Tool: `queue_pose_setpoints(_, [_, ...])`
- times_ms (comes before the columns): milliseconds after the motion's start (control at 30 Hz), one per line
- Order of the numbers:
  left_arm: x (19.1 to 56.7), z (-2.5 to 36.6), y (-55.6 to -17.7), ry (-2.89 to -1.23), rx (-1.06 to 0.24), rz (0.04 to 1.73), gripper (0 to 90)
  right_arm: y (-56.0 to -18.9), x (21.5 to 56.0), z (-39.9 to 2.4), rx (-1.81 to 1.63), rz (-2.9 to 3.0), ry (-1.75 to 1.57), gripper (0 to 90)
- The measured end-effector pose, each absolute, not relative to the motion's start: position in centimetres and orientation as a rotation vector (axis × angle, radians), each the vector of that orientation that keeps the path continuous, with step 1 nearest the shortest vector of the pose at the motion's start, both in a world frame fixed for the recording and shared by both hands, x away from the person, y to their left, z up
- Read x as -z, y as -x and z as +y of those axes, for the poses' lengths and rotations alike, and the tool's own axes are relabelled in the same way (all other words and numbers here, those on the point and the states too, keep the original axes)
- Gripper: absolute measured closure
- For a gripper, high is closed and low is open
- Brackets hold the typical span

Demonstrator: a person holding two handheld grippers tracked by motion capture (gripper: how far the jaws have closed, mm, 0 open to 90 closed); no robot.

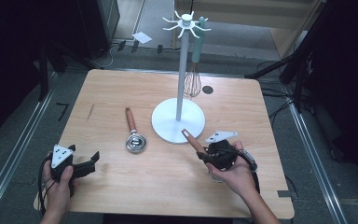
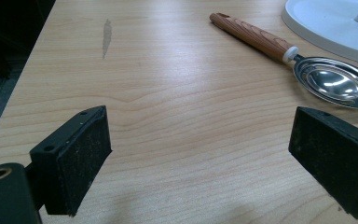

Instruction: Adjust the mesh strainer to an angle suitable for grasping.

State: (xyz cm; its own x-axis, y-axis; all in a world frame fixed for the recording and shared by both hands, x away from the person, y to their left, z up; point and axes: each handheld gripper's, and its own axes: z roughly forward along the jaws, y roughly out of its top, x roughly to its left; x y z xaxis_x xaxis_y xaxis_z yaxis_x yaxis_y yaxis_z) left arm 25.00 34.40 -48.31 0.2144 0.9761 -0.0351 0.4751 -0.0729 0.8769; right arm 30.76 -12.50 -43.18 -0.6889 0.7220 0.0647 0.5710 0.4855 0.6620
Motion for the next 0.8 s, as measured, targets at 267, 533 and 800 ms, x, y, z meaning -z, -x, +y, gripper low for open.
queue_pose_setpoints(267, [48.3,34.4,-25.0,-1.675,-0.775,1.379,6.1,-30.3,42.4,-12.7,-1.100,2.435,-1.072,72.0])
queue_pose_setpoints(533, [48.3,34.4,-25.0,-1.674,-0.777,1.381,6.1,-30.0,41.4,-12.9,-1.230,2.368,-1.065,72.0])
queue_pose_setpoints(800, [48.3,34.4,-25.0,-1.674,-0.780,1.379,6.1,-29.6,40.3,-13.2,-1.335,2.272,-1.059,72.0])
